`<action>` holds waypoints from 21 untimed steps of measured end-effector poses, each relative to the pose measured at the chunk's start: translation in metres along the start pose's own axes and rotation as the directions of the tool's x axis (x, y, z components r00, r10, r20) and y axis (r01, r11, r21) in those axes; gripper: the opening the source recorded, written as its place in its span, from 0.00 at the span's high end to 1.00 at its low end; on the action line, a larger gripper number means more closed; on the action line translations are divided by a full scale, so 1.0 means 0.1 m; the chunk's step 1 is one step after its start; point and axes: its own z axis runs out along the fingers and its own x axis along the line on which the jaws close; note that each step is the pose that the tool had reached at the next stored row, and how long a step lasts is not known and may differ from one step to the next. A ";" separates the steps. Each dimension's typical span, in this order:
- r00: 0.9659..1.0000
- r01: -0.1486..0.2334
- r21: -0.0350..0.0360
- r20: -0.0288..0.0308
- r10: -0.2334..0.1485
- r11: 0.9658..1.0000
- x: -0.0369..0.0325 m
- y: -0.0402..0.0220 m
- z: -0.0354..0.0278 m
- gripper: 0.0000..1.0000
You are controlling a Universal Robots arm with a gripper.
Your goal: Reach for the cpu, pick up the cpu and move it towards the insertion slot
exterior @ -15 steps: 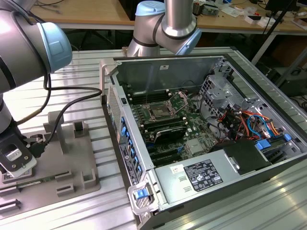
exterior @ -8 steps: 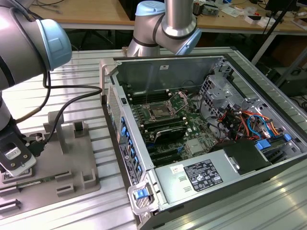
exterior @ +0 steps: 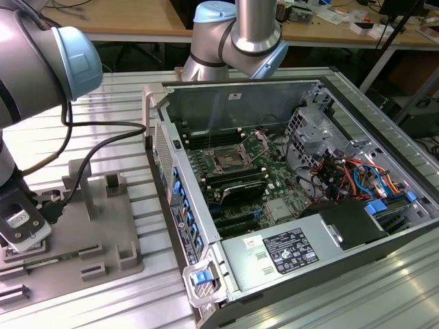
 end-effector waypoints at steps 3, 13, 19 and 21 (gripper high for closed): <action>1.000 0.000 0.000 0.000 0.000 1.000 0.000 0.001 -0.015 0.45; 1.000 0.000 0.000 0.000 0.000 1.000 0.001 0.001 -0.039 0.45; 1.000 0.000 0.000 0.000 0.000 1.000 0.001 0.002 -0.058 0.45; 1.000 0.000 0.000 0.000 0.000 1.000 0.002 0.003 -0.066 0.45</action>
